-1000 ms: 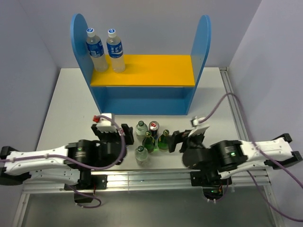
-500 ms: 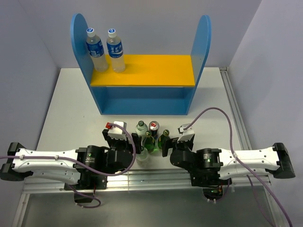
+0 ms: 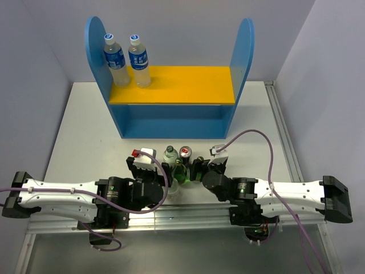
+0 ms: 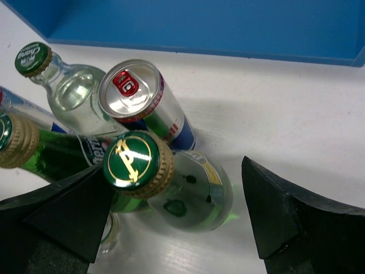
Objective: Place and organize the beverage onto the shelf
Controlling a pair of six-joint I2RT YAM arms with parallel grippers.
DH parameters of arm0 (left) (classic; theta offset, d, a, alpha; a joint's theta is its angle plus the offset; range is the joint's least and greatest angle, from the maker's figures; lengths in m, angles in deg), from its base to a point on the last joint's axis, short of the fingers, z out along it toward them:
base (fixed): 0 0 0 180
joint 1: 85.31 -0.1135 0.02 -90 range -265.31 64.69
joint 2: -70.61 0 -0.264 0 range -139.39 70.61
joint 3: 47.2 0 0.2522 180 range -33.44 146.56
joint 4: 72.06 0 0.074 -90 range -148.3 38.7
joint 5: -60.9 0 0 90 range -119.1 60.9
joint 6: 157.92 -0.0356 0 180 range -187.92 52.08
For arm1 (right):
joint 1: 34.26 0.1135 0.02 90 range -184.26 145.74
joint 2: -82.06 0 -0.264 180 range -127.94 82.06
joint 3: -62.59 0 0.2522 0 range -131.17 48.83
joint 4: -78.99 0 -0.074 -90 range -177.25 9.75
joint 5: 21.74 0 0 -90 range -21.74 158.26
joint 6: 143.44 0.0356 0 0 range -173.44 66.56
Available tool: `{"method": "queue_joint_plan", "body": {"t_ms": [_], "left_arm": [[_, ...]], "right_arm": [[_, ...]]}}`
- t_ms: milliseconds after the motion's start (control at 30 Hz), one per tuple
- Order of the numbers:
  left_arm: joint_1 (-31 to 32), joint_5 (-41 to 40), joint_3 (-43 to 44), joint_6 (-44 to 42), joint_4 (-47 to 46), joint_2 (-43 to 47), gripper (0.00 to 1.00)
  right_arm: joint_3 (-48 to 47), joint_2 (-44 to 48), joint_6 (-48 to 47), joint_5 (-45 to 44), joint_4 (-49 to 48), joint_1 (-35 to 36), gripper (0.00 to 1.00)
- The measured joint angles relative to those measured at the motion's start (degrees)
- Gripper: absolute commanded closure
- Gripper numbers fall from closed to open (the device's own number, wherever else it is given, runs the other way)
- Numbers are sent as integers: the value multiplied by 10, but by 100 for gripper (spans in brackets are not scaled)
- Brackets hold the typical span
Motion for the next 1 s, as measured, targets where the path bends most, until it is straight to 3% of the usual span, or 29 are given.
{"method": "queue_joint_plan", "body": {"t_ms": [133,167,267,300,333,367,567,767,1000], "left_arm": [[0,0,-10,-3,-8,7,1],[0,0,-11,-4,-8,8,1],[0,0,-11,-4,-8,9,1],[0,0,-11,-4,-8,9,1],[0,0,-11,-2,-7,9,1],[0,-1,-11,-2,-7,9,1],[0,-1,-20,1,-7,20,1],[0,-1,-23,0,-7,26,1],[0,-4,-23,-11,-11,32,0]], "right_arm": [[0,-24,-23,-15,-35,-6,19],[0,-29,-28,-19,-43,-7,30],[-1,-45,-39,-28,-56,-9,52],[-4,-51,-41,-33,-58,-9,73],[-10,-57,-55,-44,-56,-10,82],[-15,-61,-55,-54,-55,-10,100],[-44,-80,-49,-54,-32,-14,100],[-94,-63,-54,-42,81,-14,100],[-233,12,-122,-70,158,-14,100]]}}
